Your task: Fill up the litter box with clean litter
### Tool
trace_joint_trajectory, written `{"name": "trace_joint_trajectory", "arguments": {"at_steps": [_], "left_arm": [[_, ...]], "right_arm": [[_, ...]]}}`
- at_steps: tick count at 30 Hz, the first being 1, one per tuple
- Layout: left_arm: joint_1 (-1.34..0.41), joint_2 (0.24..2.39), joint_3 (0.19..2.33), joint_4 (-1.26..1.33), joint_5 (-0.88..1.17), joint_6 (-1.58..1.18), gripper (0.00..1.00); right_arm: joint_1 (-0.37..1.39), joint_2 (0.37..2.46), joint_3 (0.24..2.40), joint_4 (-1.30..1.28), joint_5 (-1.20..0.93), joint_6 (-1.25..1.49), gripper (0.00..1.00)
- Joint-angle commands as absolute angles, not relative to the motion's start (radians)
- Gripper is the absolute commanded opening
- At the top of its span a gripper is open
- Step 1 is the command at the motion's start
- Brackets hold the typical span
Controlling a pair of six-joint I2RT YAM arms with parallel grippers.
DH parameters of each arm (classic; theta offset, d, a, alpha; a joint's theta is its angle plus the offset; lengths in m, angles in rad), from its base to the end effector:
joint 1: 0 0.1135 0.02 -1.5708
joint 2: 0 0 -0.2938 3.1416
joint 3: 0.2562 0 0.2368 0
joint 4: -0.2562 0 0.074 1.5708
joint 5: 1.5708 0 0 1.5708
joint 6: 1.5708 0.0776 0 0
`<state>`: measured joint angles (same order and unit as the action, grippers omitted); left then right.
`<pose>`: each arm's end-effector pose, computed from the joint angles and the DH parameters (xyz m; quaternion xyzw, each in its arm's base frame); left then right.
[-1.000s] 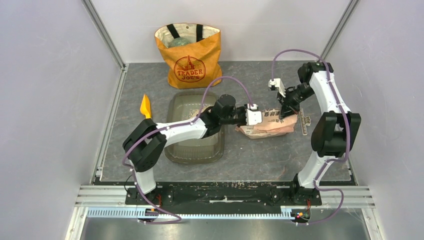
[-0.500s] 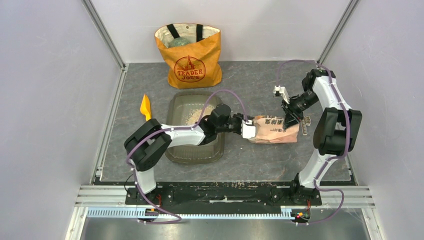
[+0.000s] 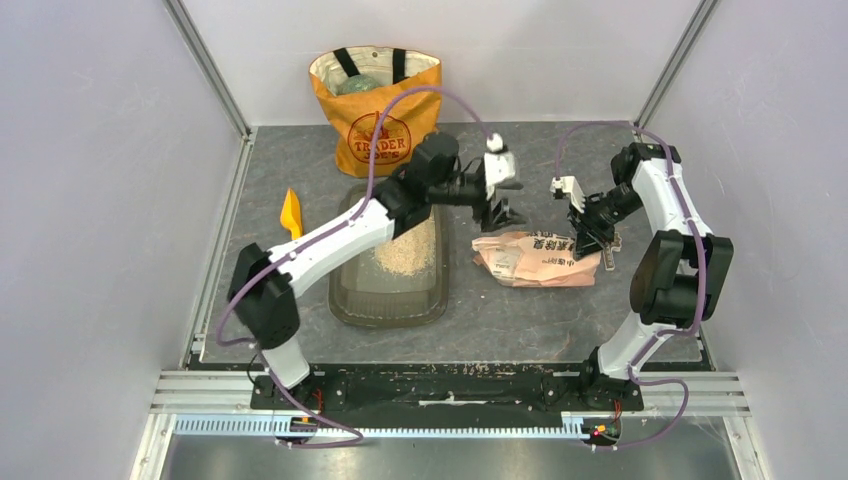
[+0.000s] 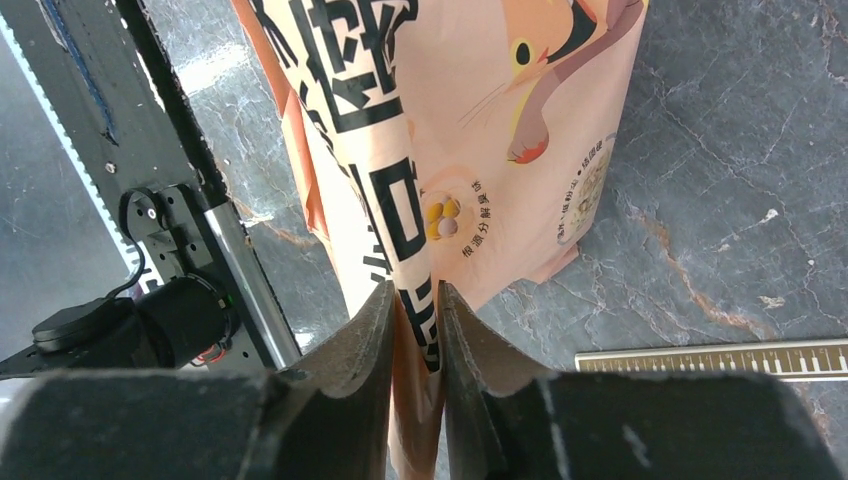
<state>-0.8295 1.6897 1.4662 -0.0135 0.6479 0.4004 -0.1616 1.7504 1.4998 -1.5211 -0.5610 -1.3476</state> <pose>0.2515 -0.3441 0.3811 0.5906 0.4948 -0.3692 0.5197 0.2844 -0.0045 0.2670 -0.5113 0.8084 0.2667 0.1185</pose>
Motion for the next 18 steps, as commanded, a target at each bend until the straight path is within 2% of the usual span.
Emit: {"name": "trace_joint_trajectory", "arguments": {"at_steps": [1,5,9,14,18], "left_arm": [[-0.765,1.906,1.662,-0.192,0.800,-0.072,0.76],[-0.724,2.046,1.769,-0.180,0.910,-0.258,0.76],[-0.731,2.081,1.755,-0.257,0.962,-0.168,0.74],[-0.727,2.093,1.700,-0.368,0.935,-0.029,0.72],[-0.719,2.046,1.643,-0.335,0.903,0.038,0.76]], "right_arm": [[-0.173,1.706,1.472,-1.460,-0.481,-1.403,0.26],[-0.173,1.694,1.459,-1.447,-0.477,-1.405,0.24],[-0.173,1.697,1.456,-1.449,-0.460,-1.406,0.24],[-0.175,1.698,1.457,-1.454,-0.450,-1.407,0.26],[-0.176,1.708,1.460,-1.471,-0.434,-1.414,0.31]]}}
